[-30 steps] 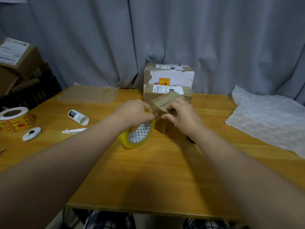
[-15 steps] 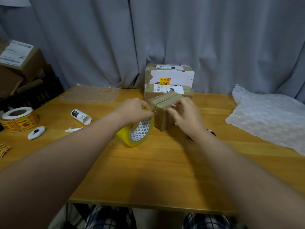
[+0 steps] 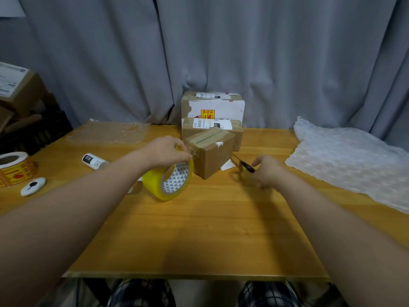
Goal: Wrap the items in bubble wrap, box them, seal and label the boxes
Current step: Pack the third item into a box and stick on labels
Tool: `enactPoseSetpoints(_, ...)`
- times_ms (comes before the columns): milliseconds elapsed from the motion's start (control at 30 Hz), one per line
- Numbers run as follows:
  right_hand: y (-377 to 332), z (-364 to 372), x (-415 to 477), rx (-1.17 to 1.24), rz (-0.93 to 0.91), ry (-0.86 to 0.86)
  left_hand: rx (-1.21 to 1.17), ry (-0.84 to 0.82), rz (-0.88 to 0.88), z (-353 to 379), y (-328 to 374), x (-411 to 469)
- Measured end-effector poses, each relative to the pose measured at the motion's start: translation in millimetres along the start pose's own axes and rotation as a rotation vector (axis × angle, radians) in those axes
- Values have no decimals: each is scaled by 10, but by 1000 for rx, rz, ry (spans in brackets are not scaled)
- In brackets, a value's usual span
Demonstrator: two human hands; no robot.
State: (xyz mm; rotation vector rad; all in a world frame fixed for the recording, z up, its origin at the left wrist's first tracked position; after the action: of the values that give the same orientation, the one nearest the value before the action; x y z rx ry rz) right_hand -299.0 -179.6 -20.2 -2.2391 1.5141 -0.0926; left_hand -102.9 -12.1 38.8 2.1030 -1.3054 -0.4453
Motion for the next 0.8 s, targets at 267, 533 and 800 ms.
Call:
enactPoseSetpoints(267,-66,104,-206,673,-76,-57,60,93,1,22,-9,-51)
enactPoseSetpoints(533,-259,45,-310,1392,-179,-116,83,119,9,20,-18,-78)
enactPoseSetpoints(800,-761,-125,-248,1135,-423,-41,10,53,46,-31,-53,-81)
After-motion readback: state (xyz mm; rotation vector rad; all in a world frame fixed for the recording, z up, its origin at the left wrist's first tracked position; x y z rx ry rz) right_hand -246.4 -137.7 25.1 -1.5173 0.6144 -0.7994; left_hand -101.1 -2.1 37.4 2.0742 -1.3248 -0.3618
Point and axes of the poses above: each hand's wrist, its own x-axis towards the middle knuckle, its own z-axis out of the palm, y = z × x, the point moved 5 cm from there along x, towards the middle knuckle, and after that the axes turned 12 degrees about -x, right-handed, at the moved point
